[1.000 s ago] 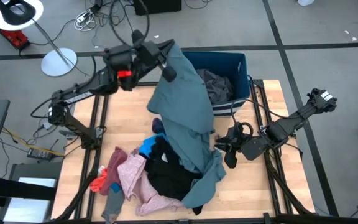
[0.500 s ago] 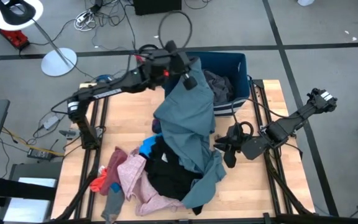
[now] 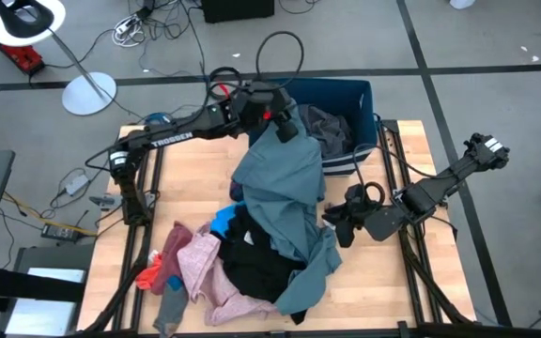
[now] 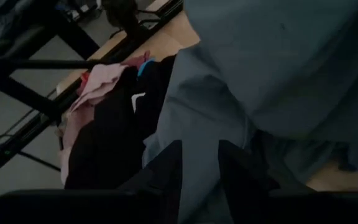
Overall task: Sort clothes
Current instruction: Put the gray pants into the blue bin
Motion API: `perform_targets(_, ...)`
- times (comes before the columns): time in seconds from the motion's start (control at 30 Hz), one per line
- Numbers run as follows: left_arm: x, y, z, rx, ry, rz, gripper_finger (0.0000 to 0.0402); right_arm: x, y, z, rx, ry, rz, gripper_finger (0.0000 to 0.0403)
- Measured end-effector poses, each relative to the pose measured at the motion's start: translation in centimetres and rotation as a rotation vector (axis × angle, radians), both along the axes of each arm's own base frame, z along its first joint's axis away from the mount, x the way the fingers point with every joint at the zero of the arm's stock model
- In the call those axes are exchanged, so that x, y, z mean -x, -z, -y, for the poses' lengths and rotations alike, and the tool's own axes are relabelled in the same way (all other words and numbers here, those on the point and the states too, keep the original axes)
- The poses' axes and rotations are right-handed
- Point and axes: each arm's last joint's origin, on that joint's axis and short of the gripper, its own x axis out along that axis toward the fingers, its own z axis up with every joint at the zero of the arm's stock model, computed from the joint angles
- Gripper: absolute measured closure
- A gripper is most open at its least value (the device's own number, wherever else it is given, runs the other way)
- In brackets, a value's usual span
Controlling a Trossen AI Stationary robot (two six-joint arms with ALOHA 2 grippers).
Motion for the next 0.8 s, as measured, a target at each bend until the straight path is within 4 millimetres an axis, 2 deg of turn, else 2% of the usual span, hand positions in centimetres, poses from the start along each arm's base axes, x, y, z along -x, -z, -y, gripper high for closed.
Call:
perform_targets(0.13, 0.2, 0.5, -0.2, 0.028, -0.012, -0.038, 0.0207, 0.0, -0.1, 0.1, 0.01, 0.019, 0.013, 0.0298)
perform_targets(0.23, 0.3, 0.5, 0.2, -0.005, 0.019, -0.088, 0.0186, 0.0, -0.1, 0.1, 0.018, 0.029, 0.017, 0.0298)
perform_targets(0.53, 1.2, -1.2, 1.7, -0.012, 0.041, -0.112, 0.0181, 0.0, 0.0, 0.1, 0.033, 0.027, 0.011, 0.0298)
perform_targets(0.7, 2.7, -3.0, 2.2, 0.134, 0.035, -0.124, 0.0183, 0.0, 0.0, 0.1, 0.04, 0.026, 0.006, 0.0298)
perform_targets(0.8, 3.3, -3.8, 2.3, 0.16, 0.023, -0.129, 0.0183, 0.0, 0.0, 0.1, 0.056, 0.016, 0.001, 0.0298)
